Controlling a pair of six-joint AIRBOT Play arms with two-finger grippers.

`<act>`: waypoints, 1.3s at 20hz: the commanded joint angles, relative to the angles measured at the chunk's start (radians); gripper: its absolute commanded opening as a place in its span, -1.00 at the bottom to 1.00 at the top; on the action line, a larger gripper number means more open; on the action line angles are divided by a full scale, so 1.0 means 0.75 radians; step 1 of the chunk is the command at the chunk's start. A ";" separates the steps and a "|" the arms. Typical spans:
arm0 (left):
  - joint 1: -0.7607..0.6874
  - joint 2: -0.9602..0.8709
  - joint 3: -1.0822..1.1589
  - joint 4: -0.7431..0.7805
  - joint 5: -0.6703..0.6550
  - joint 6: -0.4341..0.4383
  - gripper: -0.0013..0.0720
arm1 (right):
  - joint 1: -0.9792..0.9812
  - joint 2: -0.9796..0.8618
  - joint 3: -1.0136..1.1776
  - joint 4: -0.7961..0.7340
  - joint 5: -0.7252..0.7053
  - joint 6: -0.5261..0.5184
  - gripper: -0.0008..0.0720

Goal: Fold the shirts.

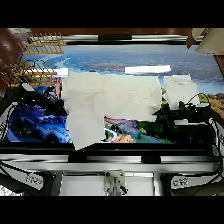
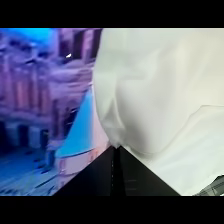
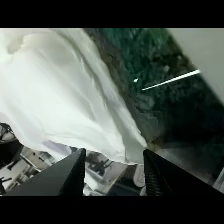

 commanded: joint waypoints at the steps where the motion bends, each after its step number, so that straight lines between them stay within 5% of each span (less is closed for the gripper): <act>1: -0.001 0.001 0.000 0.001 0.002 0.001 -0.89 | 0.001 -0.017 -0.001 -0.007 -0.026 0.032 0.10; 5: -0.001 0.001 0.000 0.001 0.001 0.001 -0.89 | -0.001 -0.021 0.000 -0.005 -0.016 0.008 -0.69; 12: -0.001 0.060 0.262 0.000 -0.096 0.070 -0.89 | -0.001 0.162 0.161 -0.005 0.178 -0.268 -0.70; 13: -0.001 0.095 0.321 0.000 -0.094 0.071 -0.89 | -0.001 0.201 0.204 -0.005 0.210 -0.285 -0.83; 19: -0.001 0.458 0.727 -0.005 -0.050 0.126 -0.89 | -0.001 0.506 0.593 -0.006 0.243 -0.457 -0.83; 26: -0.001 1.014 1.103 -0.098 0.561 0.003 -0.89 | -0.001 0.964 1.139 -0.018 -0.153 -0.509 -0.83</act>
